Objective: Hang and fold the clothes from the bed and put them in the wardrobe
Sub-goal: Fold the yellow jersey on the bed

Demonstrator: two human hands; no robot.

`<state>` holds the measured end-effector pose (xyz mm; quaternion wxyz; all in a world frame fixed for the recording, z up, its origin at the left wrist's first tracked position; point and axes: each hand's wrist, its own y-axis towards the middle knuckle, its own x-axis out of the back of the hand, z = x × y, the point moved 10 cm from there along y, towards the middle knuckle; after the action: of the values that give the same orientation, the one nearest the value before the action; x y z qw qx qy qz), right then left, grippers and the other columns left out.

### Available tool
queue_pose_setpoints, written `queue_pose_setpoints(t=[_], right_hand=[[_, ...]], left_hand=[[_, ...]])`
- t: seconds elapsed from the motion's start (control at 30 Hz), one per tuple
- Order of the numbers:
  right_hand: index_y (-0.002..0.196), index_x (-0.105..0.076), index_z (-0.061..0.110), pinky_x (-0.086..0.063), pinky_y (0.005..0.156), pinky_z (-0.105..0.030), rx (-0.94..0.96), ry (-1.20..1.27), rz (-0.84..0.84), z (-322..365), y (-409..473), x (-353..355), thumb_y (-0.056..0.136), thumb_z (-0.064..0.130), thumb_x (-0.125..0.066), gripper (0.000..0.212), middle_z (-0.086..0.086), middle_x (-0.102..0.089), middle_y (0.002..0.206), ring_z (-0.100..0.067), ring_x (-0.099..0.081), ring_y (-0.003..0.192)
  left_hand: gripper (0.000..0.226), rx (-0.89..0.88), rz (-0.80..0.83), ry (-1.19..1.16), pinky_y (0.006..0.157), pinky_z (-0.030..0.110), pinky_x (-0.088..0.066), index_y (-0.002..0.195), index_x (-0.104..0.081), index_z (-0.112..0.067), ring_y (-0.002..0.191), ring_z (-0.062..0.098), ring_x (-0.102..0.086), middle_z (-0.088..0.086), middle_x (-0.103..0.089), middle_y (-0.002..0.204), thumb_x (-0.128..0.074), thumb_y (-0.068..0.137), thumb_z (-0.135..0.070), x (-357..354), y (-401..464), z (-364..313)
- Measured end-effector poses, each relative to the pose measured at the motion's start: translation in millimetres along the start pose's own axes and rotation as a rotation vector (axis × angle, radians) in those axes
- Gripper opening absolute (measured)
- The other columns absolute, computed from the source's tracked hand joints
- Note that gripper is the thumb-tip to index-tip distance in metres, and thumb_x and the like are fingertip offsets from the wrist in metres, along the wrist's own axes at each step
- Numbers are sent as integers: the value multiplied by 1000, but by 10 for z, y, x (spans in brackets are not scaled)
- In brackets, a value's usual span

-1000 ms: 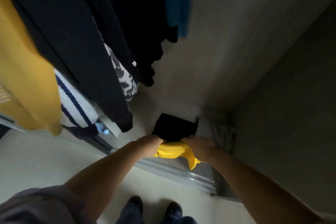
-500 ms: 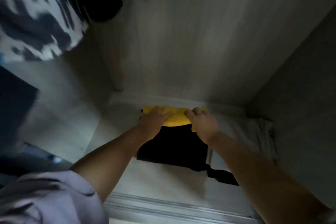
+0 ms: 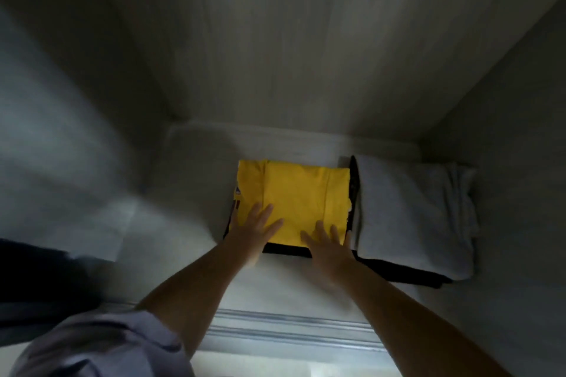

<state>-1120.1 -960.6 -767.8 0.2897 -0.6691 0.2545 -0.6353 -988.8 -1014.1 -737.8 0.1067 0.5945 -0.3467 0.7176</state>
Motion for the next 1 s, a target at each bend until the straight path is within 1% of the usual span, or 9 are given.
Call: queue_pose_setpoints(t=[0.03,0.1,0.17,0.27,0.43,0.63,0.7,0.9,1.0], right_hand=[[153,3,31,-5,114,-62,16,25,36,-17,-146,126,101,19,-37,67,-11,13,160,-42,7,145],[154,-5,26,-19,113,-56,32,38,18,-87,-525,541,99,14,-41,66,-12,-5,160,-37,-12,145],[152,-16,19,-37,102,-47,38,60,-45,-173,-964,1031,96,12,-43,62,-16,-32,148,-34,-39,133],[144,-33,14,-47,88,-39,22,65,-148,-329,-1676,1813,96,12,-43,49,-13,-53,130,-31,-55,116],[128,-49,14,-49,84,-37,-31,97,-331,-601,-2867,3066,98,17,-36,33,-13,-60,125,-31,-59,114],[109,-62,18,-50,78,-34,-89,123,-595,-939,-4142,4351,95,28,-40,28,-12,-66,111,-32,-63,103],[106,-64,17,-50,75,-35,-121,107,-683,-1027,-4540,4663,95,29,-40,29,-14,-68,106,-34,-65,99],[105,-65,16,-49,72,-35,-271,113,-818,-1201,-5558,4981,96,31,-40,30,-15,-68,102,-36,-65,94],[104,-66,18,-49,73,-33,-376,174,-809,-1204,-6092,4769,96,32,-40,31,-13,-68,104,-34,-65,96]], left_hand=[[75,23,139,-16,109,65,-16,152,-8,-30,147,34,0,11,4,160,-46,92,-7,15,-90,13],[76,61,254,-58,112,61,-7,152,5,-27,147,30,9,10,10,160,-44,96,-12,384,-243,-37],[73,75,221,-154,112,56,-13,153,0,-25,147,28,-4,11,-4,160,-42,95,-11,1018,-334,-180],[61,77,131,-357,105,44,-35,151,-18,-22,134,28,-38,11,-36,147,-40,94,-12,2077,-488,-357],[42,116,-55,-483,91,38,-49,137,-45,-17,116,29,-56,11,-59,128,-39,95,-19,3775,-907,-358],[26,49,-130,-402,78,33,-46,99,-59,-11,103,32,-60,13,-64,108,-42,94,-30,5432,-1444,-365],[30,5,-143,-319,78,32,-46,99,-62,-10,105,32,-59,13,-63,110,-41,94,-31,5840,-1601,-437],[34,-156,-206,-224,79,33,-46,103,-62,-12,108,32,-59,13,-62,114,-39,95,-36,6689,-2056,-901],[30,-279,-205,-214,64,27,-39,82,-55,-18,98,31,-60,9,-62,99,-40,97,-40,6919,-2452,-1270]])
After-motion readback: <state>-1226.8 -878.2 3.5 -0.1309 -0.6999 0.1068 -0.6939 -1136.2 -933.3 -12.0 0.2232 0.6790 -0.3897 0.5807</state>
